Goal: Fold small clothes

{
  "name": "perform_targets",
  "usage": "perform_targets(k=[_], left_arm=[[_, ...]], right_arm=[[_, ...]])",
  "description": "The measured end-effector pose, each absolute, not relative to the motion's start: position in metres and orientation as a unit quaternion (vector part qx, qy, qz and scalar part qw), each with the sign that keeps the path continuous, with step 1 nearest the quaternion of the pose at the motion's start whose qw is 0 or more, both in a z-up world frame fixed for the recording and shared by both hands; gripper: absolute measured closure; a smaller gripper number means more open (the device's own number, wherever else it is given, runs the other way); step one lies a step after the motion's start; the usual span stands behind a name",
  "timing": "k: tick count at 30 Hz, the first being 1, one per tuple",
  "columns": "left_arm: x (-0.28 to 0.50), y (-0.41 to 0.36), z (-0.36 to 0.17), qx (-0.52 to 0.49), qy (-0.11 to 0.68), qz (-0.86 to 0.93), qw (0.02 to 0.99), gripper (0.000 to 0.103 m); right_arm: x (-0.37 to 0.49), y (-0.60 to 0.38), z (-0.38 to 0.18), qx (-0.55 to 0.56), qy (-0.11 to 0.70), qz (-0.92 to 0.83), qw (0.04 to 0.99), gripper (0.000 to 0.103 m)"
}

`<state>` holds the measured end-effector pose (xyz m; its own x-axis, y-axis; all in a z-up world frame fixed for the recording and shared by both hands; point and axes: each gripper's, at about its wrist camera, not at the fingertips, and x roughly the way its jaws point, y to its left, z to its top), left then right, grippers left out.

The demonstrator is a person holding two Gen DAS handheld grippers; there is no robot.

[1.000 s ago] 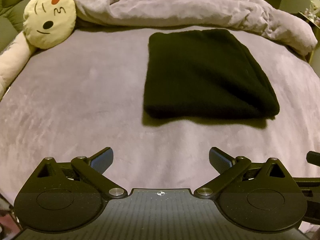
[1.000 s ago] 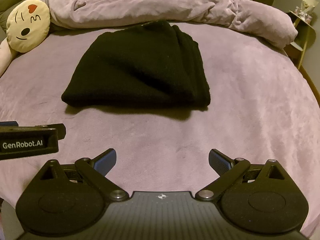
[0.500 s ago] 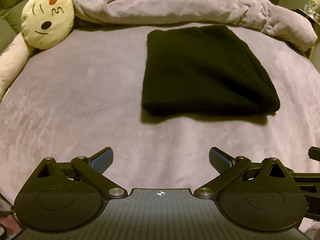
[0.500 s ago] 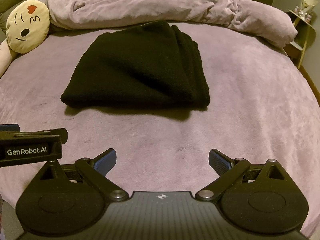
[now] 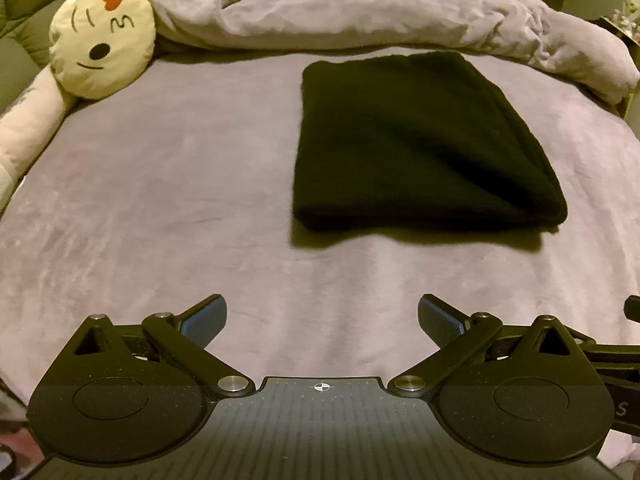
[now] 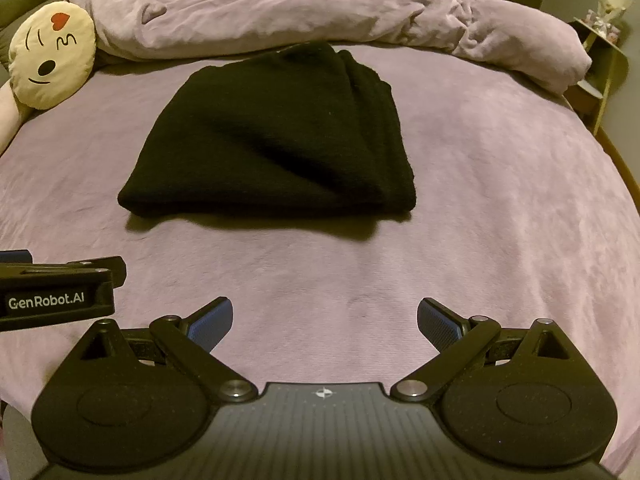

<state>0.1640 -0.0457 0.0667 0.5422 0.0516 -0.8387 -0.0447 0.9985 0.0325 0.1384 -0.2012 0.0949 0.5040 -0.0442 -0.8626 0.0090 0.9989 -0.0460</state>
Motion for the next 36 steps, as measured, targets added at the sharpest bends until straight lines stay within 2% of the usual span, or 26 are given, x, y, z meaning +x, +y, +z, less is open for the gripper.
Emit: perform_targets(k=[36], left_arm=[[0.1601, -0.0411, 0.0642, 0.009, 0.477, 0.028, 0.879, 0.0]], right_arm=[[0.1357, -0.199, 0.0972, -0.014, 0.491, -0.014, 0.871, 0.004]])
